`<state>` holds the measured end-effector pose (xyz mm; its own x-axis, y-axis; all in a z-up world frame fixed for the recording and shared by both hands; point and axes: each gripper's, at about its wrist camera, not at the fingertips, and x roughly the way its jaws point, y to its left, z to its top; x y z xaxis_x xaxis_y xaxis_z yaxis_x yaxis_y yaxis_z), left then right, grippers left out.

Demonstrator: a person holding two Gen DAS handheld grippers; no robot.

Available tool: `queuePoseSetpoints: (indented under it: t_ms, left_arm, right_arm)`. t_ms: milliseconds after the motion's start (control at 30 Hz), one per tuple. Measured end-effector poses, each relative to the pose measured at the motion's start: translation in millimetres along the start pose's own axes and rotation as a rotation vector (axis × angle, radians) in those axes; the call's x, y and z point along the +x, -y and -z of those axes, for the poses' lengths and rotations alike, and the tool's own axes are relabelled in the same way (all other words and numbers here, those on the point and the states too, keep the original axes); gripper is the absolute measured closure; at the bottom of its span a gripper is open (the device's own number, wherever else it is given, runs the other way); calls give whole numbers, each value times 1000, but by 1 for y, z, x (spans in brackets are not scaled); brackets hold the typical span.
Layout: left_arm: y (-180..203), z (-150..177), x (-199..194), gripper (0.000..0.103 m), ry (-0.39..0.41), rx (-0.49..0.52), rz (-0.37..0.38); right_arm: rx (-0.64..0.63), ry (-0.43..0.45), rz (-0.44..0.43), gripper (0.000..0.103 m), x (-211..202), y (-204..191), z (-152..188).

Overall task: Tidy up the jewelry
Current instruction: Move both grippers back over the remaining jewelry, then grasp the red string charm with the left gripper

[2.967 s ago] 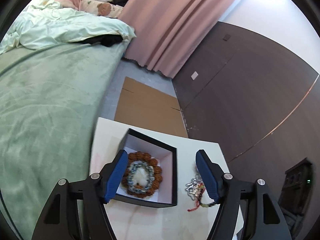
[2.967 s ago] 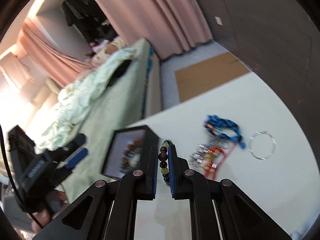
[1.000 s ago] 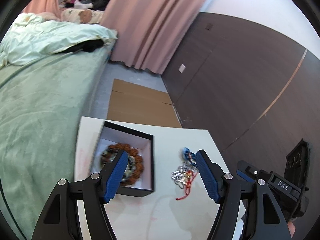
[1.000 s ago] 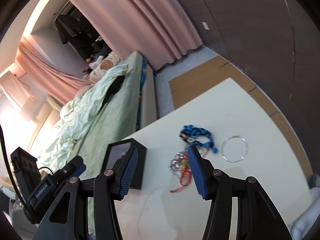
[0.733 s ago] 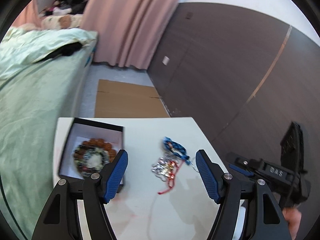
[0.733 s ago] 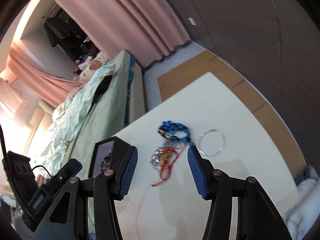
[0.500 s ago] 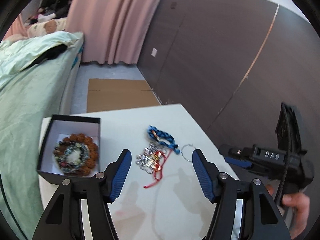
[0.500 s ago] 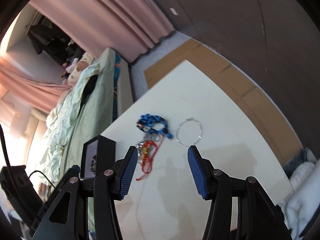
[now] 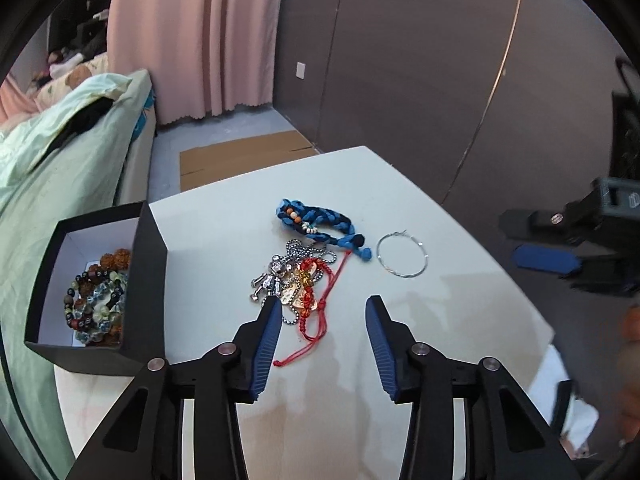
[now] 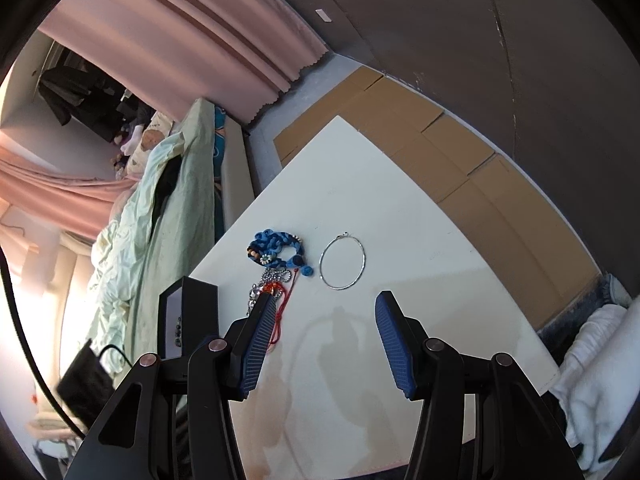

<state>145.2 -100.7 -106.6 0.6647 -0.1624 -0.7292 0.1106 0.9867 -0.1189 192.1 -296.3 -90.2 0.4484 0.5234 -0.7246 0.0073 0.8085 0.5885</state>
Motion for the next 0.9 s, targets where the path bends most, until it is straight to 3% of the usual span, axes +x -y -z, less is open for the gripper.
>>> queuePoseSetpoints:
  t_ms: [167,433,500,600,900]
  left_arm:
    - [-1,2,17,69,-20,2,-20]
    - [-9,7,36,71,-54,-11,-40]
    - [-9,9,39,88,-64,-17,-31]
    - [-12,8,38,96,-64,-29,-22]
    - [-14,-1,13,96,-2,-61,38]
  right_arm:
    - [3,-6,-3,50,3,0,-2]
    - [-2,-11,8,50,5,1,-4]
    - [-5,-14,11,50,7,1,-5]
    - [-11,-22,22,50,12,0,-5]
    - [-36,-31,73,50,30,-2,-9]
